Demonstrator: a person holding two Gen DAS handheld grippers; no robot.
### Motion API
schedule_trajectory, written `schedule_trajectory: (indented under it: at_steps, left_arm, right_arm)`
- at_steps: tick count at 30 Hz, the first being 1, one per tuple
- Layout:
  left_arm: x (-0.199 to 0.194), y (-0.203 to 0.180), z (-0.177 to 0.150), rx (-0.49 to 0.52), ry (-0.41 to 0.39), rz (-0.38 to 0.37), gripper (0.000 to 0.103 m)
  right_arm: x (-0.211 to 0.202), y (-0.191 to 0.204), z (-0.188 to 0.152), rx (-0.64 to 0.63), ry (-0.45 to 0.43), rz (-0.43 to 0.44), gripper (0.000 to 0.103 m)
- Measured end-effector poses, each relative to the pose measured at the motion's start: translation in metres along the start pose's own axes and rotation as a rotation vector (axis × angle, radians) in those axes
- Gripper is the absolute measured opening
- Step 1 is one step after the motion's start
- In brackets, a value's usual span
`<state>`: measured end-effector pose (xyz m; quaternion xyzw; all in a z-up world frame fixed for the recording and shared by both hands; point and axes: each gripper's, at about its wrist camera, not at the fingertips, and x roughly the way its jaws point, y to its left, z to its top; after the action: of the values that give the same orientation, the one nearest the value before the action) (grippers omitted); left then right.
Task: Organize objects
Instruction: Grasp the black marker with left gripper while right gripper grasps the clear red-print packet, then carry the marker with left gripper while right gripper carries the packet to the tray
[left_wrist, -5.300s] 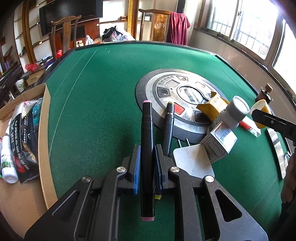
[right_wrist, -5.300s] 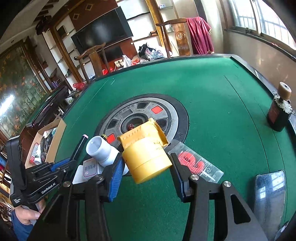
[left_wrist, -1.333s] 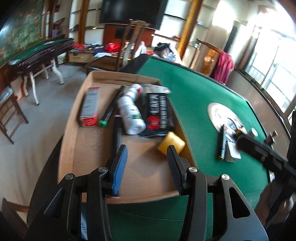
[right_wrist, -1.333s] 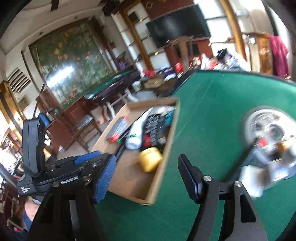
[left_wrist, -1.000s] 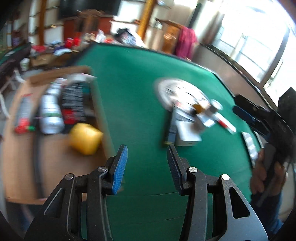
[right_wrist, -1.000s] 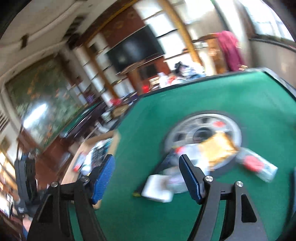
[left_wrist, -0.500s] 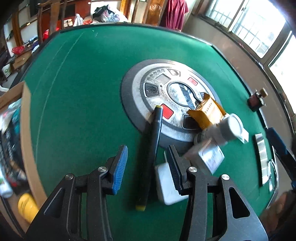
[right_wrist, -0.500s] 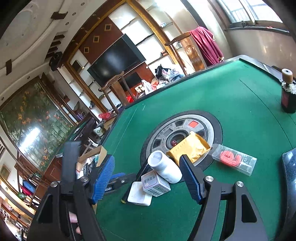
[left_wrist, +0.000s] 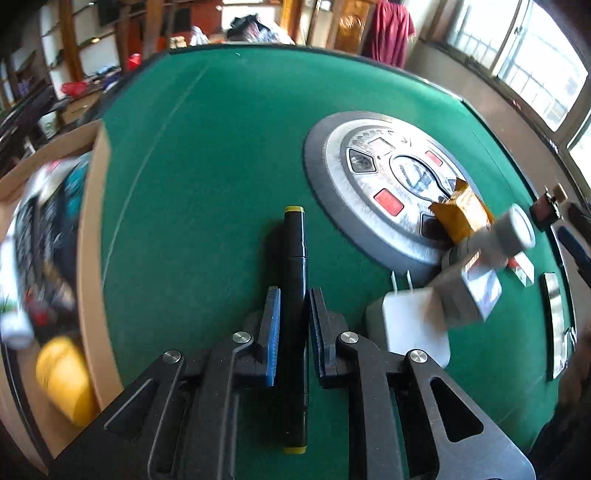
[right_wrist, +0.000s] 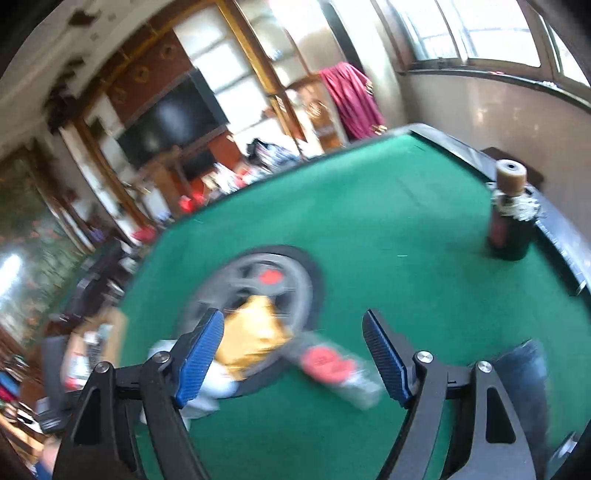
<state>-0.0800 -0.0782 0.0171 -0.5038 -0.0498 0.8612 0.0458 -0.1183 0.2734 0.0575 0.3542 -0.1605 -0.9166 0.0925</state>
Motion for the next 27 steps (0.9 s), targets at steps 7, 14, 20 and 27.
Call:
schedule_trajectory:
  at_steps: [7, 14, 20, 27]
  left_arm:
    - [-0.005, 0.001, -0.012, 0.020, -0.043, 0.020, 0.014]
    - [-0.001, 0.001, -0.013, 0.037, -0.061, 0.010, 0.014]
    - [-0.001, -0.006, -0.019, 0.066, -0.083, 0.048, 0.014]
    - [-0.003, 0.003, -0.017, 0.037, -0.089, -0.001, 0.014]
  right_arm:
    - [0.052, -0.025, -0.009, 0.023, 0.201, -0.015, 0.078]
    - [0.052, 0.023, -0.034, -0.260, 0.294, -0.038, 0.050]
    - [0.047, 0.026, -0.038, -0.311, 0.268, -0.107, 0.027]
    - [0.031, 0.016, -0.028, -0.191, 0.202, -0.094, 0.027]
